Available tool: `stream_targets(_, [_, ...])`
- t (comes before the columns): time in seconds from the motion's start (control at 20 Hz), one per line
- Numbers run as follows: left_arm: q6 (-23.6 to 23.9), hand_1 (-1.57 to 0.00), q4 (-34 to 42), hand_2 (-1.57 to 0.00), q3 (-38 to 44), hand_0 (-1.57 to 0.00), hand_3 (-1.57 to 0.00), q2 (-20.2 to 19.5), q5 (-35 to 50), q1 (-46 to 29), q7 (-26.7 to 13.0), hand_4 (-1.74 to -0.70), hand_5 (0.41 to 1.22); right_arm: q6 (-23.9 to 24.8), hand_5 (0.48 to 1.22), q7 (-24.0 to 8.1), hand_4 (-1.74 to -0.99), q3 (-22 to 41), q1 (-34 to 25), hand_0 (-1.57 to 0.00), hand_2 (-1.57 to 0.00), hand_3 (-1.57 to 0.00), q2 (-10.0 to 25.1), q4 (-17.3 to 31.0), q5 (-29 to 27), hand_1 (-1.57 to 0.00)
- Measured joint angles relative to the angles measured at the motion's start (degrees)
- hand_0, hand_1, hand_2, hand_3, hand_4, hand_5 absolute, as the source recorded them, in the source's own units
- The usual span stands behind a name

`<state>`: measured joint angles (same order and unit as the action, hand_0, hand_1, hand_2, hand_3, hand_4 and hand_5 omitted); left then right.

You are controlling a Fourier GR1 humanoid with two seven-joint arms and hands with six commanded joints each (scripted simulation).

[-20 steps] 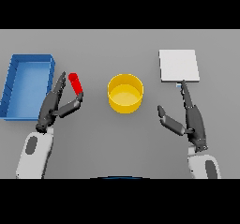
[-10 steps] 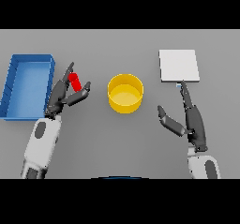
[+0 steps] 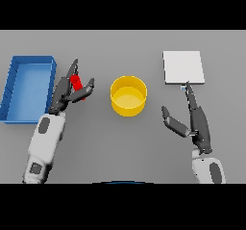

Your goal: Pick up the red beaker and tilt it to pour out 1 green nut into yellow bowl. Pick up the yellow bowl and place it on the metallic measuring scale.

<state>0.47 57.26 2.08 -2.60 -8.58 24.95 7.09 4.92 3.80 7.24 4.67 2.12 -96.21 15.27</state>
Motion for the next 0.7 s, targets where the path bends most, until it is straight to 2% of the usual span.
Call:
stream_targets(0.05, [0.51,-0.15,-1.27,-0.18,0.89,-0.12,-0.12,0.6,0.7,0.38,1.59,-1.41,0.75,0.16,0.642,0.04,-1.26,-0.15,-0.18,0.0,0.0,0.0,0.11,-0.16,0.03,0.0])
stream_targets(0.1, [1.05,-0.33,-1.78,-0.36,1.5,-0.29,-0.29,0.8,1.07,0.81,2.12,-1.45,0.783,-0.11,0.644,0.49,-1.258,-0.34,0.34,0.0,0.0,0.0,0.42,-0.18,-0.26,0.0])
stream_targets(0.15, [1.25,-0.48,-1.7,-0.52,1.93,-0.44,-0.55,1.18,1.65,1.01,2.01,-1.45,0.871,-0.31,0.645,1.77,-1.257,-0.33,1.19,0.0,0.0,0.0,0.82,-0.34,-0.2,0.0])
stream_targets(0.2, [2.06,-0.7,-2.65,-0.73,2.35,-0.66,-0.72,1.3,1.55,1.64,1.01,-1.5,0.941,-0.12,0.644,1.48,-1.255,-0.2,0.91,0.0,0.0,0.0,0.68,-0.7,0.0,0.0])
stream_targets(0.3, [3.25,-1.01,-3.03,-1.03,1.67,-0.99,-0.93,1.39,0.14,2.06,0.89,-1.57,1.042,-0.4,0.645,0.6,-1.254,-0.31,1.28,0.0,0.0,0.0,0.83,-1.23,-0.31,0.0])
stream_targets(0.35, [3.1,-1.12,-3.77,-1.14,1.24,-1.11,-0.97,1.57,-0.59,2.71,1.73,-1.6,1.078,-0.49,0.644,0.67,-1.252,-0.33,1.28,0.0,0.0,0.0,0.72,-1.11,-0.5,0.0])
stream_targets(0.45, [2.19,-1.29,-3.49,-1.3,0.34,-1.27,-1.19,0.84,-1.02,2.51,2.01,-1.54,1.129,-0.28,0.644,0.81,-1.254,-0.44,1.29,0.0,0.0,0.0,0.76,-1.24,-0.45,0.0])
stream_targets(0.55, [2.24,-1.39,-2.57,-1.4,-0.25,-1.38,-1.33,1.5,-1.69,1.89,1.51,-1.51,1.162,-0.63,0.645,0.84,-1.257,0.25,1.88,0.0,0.0,0.0,-0.06,-0.97,-0.55,0.0])
stream_targets(0.7, [3.3,-1.48,-2.43,-1.48,0.45,-1.47,-1.45,1.93,-0.65,1.99,1.97,-1.62,1.14,-0.21,0.643,0.01,-1.26,-0.44,1.03,0.0,0.0,0.0,0.27,-0.1,-0.56,0.0])
